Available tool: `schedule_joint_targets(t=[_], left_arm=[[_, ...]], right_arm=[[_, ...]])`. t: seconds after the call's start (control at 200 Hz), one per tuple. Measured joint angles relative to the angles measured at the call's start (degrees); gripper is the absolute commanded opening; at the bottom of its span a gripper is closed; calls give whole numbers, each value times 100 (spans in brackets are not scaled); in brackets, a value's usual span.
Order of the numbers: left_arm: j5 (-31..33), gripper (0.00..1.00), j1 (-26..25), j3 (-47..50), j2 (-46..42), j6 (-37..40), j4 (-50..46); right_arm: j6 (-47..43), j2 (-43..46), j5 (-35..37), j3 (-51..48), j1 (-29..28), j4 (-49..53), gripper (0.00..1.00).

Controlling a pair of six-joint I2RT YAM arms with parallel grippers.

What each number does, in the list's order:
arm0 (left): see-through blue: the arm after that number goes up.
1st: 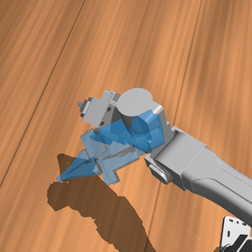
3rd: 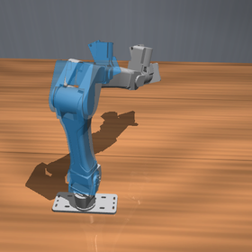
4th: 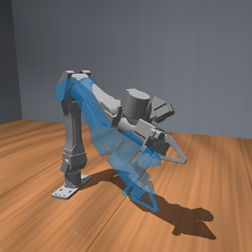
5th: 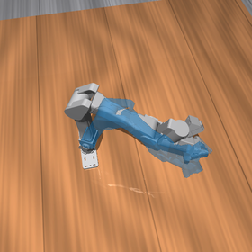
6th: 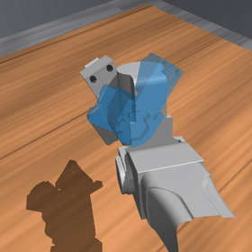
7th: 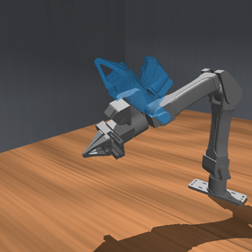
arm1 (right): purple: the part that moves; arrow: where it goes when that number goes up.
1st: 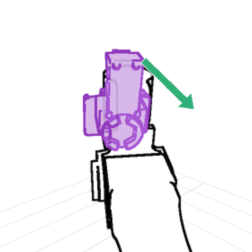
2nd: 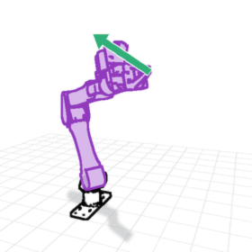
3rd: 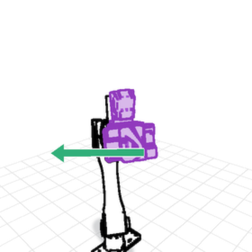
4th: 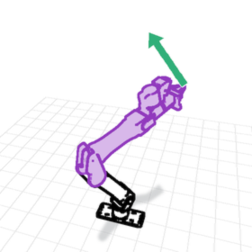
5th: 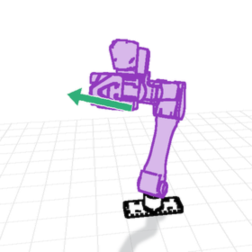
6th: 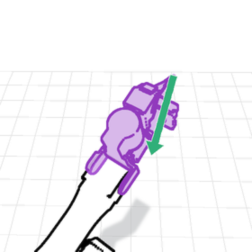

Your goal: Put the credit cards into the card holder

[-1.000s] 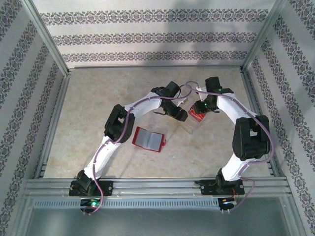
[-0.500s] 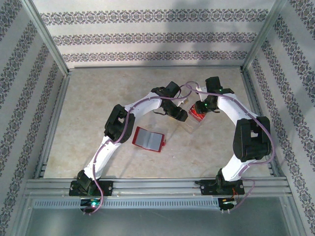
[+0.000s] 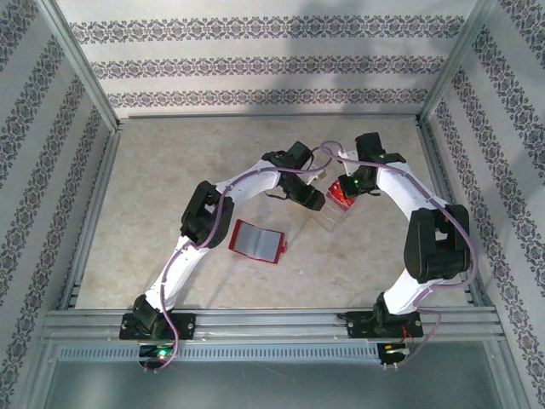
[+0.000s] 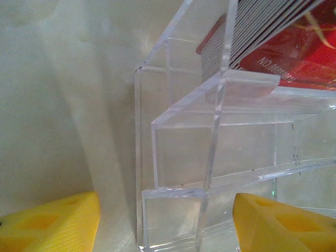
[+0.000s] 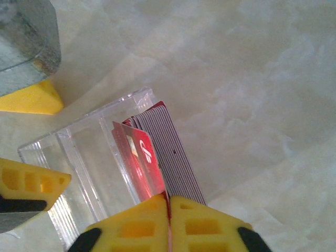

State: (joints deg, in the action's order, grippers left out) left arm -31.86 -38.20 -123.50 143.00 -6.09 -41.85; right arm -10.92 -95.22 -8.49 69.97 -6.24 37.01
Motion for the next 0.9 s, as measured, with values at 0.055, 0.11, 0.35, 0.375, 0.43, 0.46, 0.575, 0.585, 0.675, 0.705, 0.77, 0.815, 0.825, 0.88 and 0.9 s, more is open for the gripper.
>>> schedule_joint_targets(t=[0.055, 0.11, 0.35, 0.375, 0.43, 0.46, 0.575, 0.585, 0.675, 0.705, 0.77, 0.815, 0.825, 0.88, 0.9], left_arm=[[0, 67, 0, 0, 0, 2, 2], [0, 67, 0, 0, 0, 2, 2], [0, 67, 0, 0, 0, 2, 4], [0, 67, -2, 0, 0, 2, 4], [0, 67, -2, 0, 0, 2, 4], [0, 67, -2, 0, 0, 2, 4], [-2, 67, -2, 0, 0, 0, 4], [-2, 67, -2, 0, 0, 2, 4], [0, 69, -2, 0, 0, 0, 4], [0, 69, 0, 0, -2, 0, 4], [4, 71, 0, 0, -11, 0, 4], [33, 72, 0, 0, -22, 0, 0], [39, 72, 0, 0, -24, 0, 0], [66, 74, -2, 0, -39, 0, -15], [66, 75, -2, 4, -55, 2, -24]], right_arm=[[-2, 37, -9, 0, 0, 7, 3], [-2, 74, -13, 0, 2, 4, 2], [-2, 249, -59, 0, 4, -2, 0], [-2, 264, -76, 0, 4, -2, 0], [-4, 297, -122, 0, 4, -4, 0], [-4, 308, -151, 0, 4, -4, 0], [0, 365, -267, 0, 13, -17, 0], [0, 372, -278, 0, 13, -17, 0], [7, 461, -350, 0, 15, -15, 0], [13, 511, -363, 0, 15, -15, 0], [31, 658, -391, 0, 28, -17, 0], [50, 776, -424, 0, 48, -17, 0], [66, 811, -433, 0, 55, -17, 0], [118, 988, -472, 0, 90, -17, 0], [160, 1049, -492, 0, 101, -20, 0]])
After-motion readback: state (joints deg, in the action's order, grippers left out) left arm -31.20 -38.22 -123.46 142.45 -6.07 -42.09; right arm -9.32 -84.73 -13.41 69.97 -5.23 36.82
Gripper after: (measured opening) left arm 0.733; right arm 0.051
